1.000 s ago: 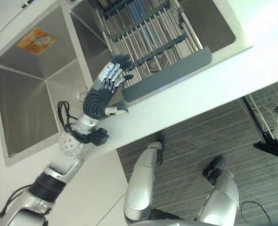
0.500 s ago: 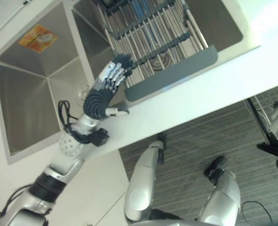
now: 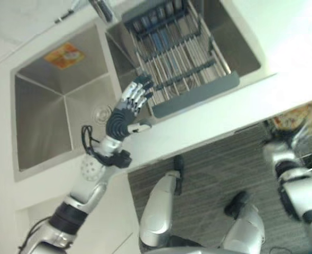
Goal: Place the dishes in the dishwasher.
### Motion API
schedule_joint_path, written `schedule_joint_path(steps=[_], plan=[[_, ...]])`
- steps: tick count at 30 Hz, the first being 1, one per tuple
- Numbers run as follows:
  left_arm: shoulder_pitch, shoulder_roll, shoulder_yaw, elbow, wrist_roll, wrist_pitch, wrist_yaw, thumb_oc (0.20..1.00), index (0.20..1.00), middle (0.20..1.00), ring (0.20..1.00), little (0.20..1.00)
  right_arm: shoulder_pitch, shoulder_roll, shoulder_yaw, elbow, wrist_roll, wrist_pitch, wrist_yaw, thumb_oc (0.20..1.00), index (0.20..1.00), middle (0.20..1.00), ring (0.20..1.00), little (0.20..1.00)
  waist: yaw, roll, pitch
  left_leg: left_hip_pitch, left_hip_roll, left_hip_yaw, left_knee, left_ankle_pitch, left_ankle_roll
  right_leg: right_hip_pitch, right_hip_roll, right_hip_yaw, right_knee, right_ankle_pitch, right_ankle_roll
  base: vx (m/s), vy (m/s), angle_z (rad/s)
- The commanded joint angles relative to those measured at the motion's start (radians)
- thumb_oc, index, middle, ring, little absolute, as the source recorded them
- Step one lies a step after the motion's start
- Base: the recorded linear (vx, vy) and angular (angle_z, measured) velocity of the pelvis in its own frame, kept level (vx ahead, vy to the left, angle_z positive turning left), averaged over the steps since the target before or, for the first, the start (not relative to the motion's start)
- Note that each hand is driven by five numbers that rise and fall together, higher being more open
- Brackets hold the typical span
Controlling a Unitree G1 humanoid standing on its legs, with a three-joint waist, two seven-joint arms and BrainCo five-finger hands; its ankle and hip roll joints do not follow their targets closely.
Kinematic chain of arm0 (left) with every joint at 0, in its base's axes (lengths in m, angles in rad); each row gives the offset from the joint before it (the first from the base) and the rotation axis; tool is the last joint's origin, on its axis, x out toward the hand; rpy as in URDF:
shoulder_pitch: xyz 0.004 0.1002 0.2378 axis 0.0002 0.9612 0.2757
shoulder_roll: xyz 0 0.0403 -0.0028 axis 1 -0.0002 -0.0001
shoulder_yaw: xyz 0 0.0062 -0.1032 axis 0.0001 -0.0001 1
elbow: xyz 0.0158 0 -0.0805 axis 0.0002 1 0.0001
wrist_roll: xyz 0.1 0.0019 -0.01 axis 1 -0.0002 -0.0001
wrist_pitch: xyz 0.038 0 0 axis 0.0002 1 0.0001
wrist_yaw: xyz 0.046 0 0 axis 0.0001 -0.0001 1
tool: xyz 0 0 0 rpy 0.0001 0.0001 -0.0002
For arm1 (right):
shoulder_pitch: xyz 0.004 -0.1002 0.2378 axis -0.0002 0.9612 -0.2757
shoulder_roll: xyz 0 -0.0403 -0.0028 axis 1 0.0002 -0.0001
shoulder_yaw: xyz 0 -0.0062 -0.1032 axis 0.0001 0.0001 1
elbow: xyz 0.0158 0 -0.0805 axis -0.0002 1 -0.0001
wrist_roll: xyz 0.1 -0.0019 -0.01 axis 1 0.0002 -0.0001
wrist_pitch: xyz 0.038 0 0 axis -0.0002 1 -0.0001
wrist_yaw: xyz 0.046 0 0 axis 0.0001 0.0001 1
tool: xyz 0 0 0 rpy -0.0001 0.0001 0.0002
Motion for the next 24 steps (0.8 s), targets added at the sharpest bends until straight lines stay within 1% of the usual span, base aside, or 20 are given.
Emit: schedule_joint_path(steps=[1, 2, 3, 4, 7, 8, 9, 11, 15, 19, 20, 22, 24], plan=[[-0.018, -0.003, 0.069, -0.059, -0.023, 0.001, -0.067, 1.0, 1.0, 1.0, 1.0, 1.0, 0.007, 0.039, -0.057, 0.003, 0.465, -0.037, 0.358, 1.0, 1.0, 1.0, 1.0, 1.0, 0.027, 0.013, 0.039, 0.128, 0.042, -0.012, 0.073, -0.153, -0.031, -0.011, 0.02, -0.019, 0.008, 0.048, -0.017, 0.1, 0.069, -0.04], [-0.005, -0.008, 0.082, -0.058, -0.028, 0.005, -0.088, 1.0, 1.0, 1.0, 1.0, 1.0, 0.025, 0.057, -0.079, -0.01, 0.551, -0.056, 0.4, 1.0, 1.0, 1.0, 1.0, 1.0, 0.025, 0.008, 0.028, 0.146, 0.044, -0.009, 0.07, -0.155, -0.032, 0.008, 0.023, -0.022, 0.0, 0.047, -0.019, 0.08, 0.054, -0.07], [0.005, -0.009, 0.09, -0.06, -0.033, 0.005, -0.102, 1.0, 1.0, 1.0, 1.0, 1.0, 0.04, 0.068, -0.092, -0.021, 0.582, -0.065, 0.42, 1.0, 1.0, 1.0, 1.0, 1.0, 0.024, 0.005, 0.018, 0.159, 0.046, -0.007, 0.067, -0.157, -0.033, 0.023, 0.026, -0.025, -0.008, 0.048, -0.02, 0.13, 0.062, -0.07], [0.028, -0.012, 0.102, -0.065, -0.04, 0.011, -0.124, 1.0, 1.0, 1.0, 1.0, 1.0, 0.068, 0.099, -0.103, -0.052, 0.583, -0.085, 0.435, 1.0, 1.0, 1.0, 1.0, 1.0, 0.021, -0.004, -0.005, 0.19, 0.052, 0.001, 0.058, -0.159, -0.034, 0.055, 0.032, -0.032, -0.029, 0.052, -0.022, 0.13, 0.053, -0.04], [0.049, -0.018, 0.108, -0.056, -0.044, 0.014, -0.145, 1.0, 1.0, 1.0, 1.0, 1.0, 0.108, 0.144, -0.105, -0.104, 0.59, -0.118, 0.402, 1.0, 1.0, 1.0, 1.0, 1.0, 0.009, -0.022, -0.05, 0.25, 0.059, 0.013, 0.031, -0.162, -0.037, 0.12, 0.053, -0.033, -0.084, 0.068, -0.024, 0.13, 0.044, -0.03], [0.058, -0.023, 0.108, -0.053, -0.039, 0.017, -0.148, 1.0, 1.0, 1.0, 1.0, 1.0, 0.125, 0.16, -0.104, -0.135, 0.592, -0.134, 0.387, 1.0, 1.0, 1.0, 1.0, 1.0, 0.004, -0.029, -0.063, 0.268, 0.064, 0.031, 0.019, -0.147, -0.029, 0.142, 0.062, -0.043, -0.112, 0.09, -0.036, 0.07, 0.026, -0.17], [0.066, -0.026, 0.106, -0.05, -0.039, 0.019, -0.153, 1.0, 1.0, 1.0, 1.0, 1.0, 0.136, 0.172, -0.103, -0.167, 0.616, -0.152, 0.384, 1.0, 1.0, 1.0, 1.0, 1.0, -0.001, -0.034, -0.077, 0.285, 0.066, 0.036, 0.008, -0.145, -0.031, 0.161, 0.07, -0.042, -0.133, 0.096, -0.036, 0.05, 0.016, -0.2], [0.08, -0.034, 0.101, -0.047, -0.031, 0.024, -0.161, 1.0, 1.0, 1.0, 1.0, 1.0, 0.165, 0.196, -0.106, -0.225, 0.626, -0.165, 0.358, 1.0, 1.0, 1.0, 1.0, 1.0, -0.011, -0.044, -0.1, 0.314, 0.067, 0.044, -0.008, -0.145, -0.031, 0.191, 0.083, -0.038, -0.161, 0.104, -0.036, 0.1, 0.013, -0.17], [0.106, -0.053, 0.075, -0.035, -0.015, 0.045, -0.198, 1.0, 1.0, 1.0, 1.0, 1.0, 0.242, 0.248, -0.084, -0.343, 0.608, -0.185, 0.35, 1.0, 1.0, 1.0, 1.0, 1.0, -0.035, -0.063, -0.158, 0.369, 0.073, 0.063, -0.048, -0.135, -0.034, 0.255, 0.116, -0.027, -0.233, 0.123, -0.033, 0.07, -0.004, -0.12], [0.11, -0.062, 0.048, -0.017, -0.026, 0.09, -0.253, 1.0, 1.0, 1.0, 1.0, 1.0, 0.289, 0.268, -0.07, -0.396, 0.648, -0.219, 0.367, 1.0, 1.0, 1.0, 1.0, 1.0, -0.057, -0.076, -0.204, 0.403, 0.081, 0.084, -0.085, -0.116, -0.042, 0.294, 0.144, -0.015, -0.292, 0.141, -0.031, 0.03, -0.013, -0.12], [0.105, -0.066, 0.034, -0.014, -0.022, 0.116, -0.284, 1.0, 1.0, 1.0, 1.0, 1.0, 0.294, 0.274, -0.069, -0.412, 0.666, -0.241, 0.382, 1.0, 1.0, 1.0, 1.0, 1.0, -0.066, -0.079, -0.215, 0.414, 0.083, 0.091, -0.097, -0.111, -0.046, 0.306, 0.152, -0.009, -0.31, 0.148, -0.031, 0.0, -0.003, -0.27], [0.09, -0.074, -0.001, -0.001, -0.006, 0.135, -0.319, 1.0, 1.0, 1.0, 1.0, 1.0, 0.303, 0.285, -0.066, -0.446, 0.686, -0.268, 0.393, 1.0, 1.0, 1.0, 1.0, 1.0, -0.082, -0.082, -0.231, 0.431, 0.09, 0.105, -0.116, -0.1, -0.051, 0.324, 0.162, 0.0, -0.338, 0.16, -0.033, -0.01, 0.011, -0.27], [0.062, -0.084, -0.047, 0.015, -0.018, 0.17, -0.35, 1.0, 1.0, 1.0, 1.0, 1.0, 0.316, 0.294, -0.067, -0.473, 0.696, -0.297, 0.411, 1.0, 1.0, 1.0, 1.0, 1.0, -0.104, -0.084, -0.249, 0.45, 0.095, 0.123, -0.139, -0.09, -0.057, 0.338, 0.17, 0.011, -0.366, 0.175, -0.032, -0.02, 0.032, -0.3]])
